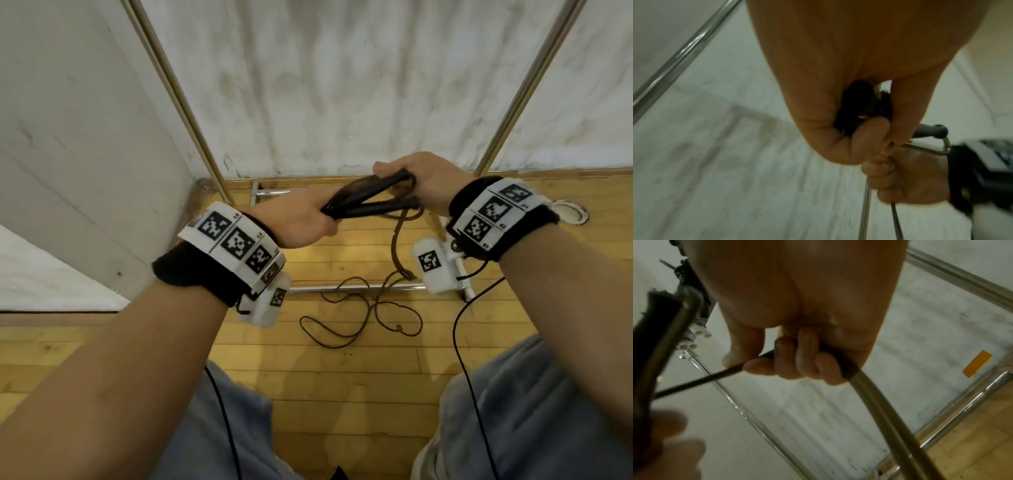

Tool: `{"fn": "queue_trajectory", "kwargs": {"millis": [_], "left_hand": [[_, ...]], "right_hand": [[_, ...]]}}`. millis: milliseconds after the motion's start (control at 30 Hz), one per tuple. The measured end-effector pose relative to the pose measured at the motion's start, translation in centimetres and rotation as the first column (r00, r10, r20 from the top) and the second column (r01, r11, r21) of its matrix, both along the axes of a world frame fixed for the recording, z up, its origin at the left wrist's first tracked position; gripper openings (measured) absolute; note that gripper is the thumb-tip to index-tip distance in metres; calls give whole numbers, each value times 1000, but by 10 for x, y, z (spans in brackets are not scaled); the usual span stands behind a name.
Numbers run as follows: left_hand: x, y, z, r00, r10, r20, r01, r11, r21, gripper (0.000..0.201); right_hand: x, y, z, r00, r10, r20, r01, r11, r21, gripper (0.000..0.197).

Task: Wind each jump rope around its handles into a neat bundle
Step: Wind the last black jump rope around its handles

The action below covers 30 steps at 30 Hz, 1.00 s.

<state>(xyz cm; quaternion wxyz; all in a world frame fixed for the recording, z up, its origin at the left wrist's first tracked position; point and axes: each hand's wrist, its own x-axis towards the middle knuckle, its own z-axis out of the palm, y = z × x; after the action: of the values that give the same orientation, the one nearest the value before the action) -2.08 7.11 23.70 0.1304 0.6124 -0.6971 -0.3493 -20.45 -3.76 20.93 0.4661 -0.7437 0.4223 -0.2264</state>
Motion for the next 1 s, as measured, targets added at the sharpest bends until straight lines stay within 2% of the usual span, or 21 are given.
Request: {"fn": "queue_trajectory", "kwargs": {"millis": [67, 133, 200, 267, 300, 367, 500, 600, 700, 733, 833, 1000], "left_hand": [[0, -2, 7, 974, 81, -210, -85, 996, -12, 20], [-2, -3, 10, 907, 190, -377, -211, 977, -15, 18], [-3, -7, 11, 851, 276, -448, -320, 947, -26, 10], [-1, -12, 9, 818, 353, -454, -429, 900, -75, 22], [0, -14, 8, 808, 372, -457, -469, 876, -116, 24], [2, -17, 6, 820, 373, -435, -505, 829, -240, 21], [4, -19, -3, 871, 410, -270, -491, 742, -457, 20], [4, -20, -13, 901, 424, -96, -407, 745, -528, 31], [5, -21, -24, 886, 464, 1, -386, 738, -553, 34], [6, -21, -27, 876, 483, 10, -396, 730, -557, 33], [11, -23, -32, 849, 528, -26, -448, 693, -565, 30], [16, -27, -41, 841, 534, -81, -491, 692, -529, 19]], "right_hand": [[6, 5, -4, 978, -27, 208, -11, 983, 181, 35], [15, 13, -9, 962, -37, 271, -19, 980, 201, 29], [22, 20, -13, 977, -85, 196, 81, 996, 31, 25], [28, 29, -14, 986, -142, 91, 160, 958, -238, 25], [31, 36, -14, 989, -135, 59, 146, 935, -324, 24], [38, 50, -13, 996, -84, 25, 87, 922, -376, 22], [46, 60, -8, 998, -14, -54, -1, 961, -277, 26], [47, 63, -4, 992, 24, -128, -42, 989, -142, 33], [50, 66, -3, 994, 57, -98, -52, 997, 48, 34], [52, 66, -1, 995, 43, -89, -38, 998, 55, 35], [57, 64, 5, 996, 6, -90, -13, 997, -77, 40], [60, 64, 6, 994, 50, -98, -66, 983, -169, 38]]}}
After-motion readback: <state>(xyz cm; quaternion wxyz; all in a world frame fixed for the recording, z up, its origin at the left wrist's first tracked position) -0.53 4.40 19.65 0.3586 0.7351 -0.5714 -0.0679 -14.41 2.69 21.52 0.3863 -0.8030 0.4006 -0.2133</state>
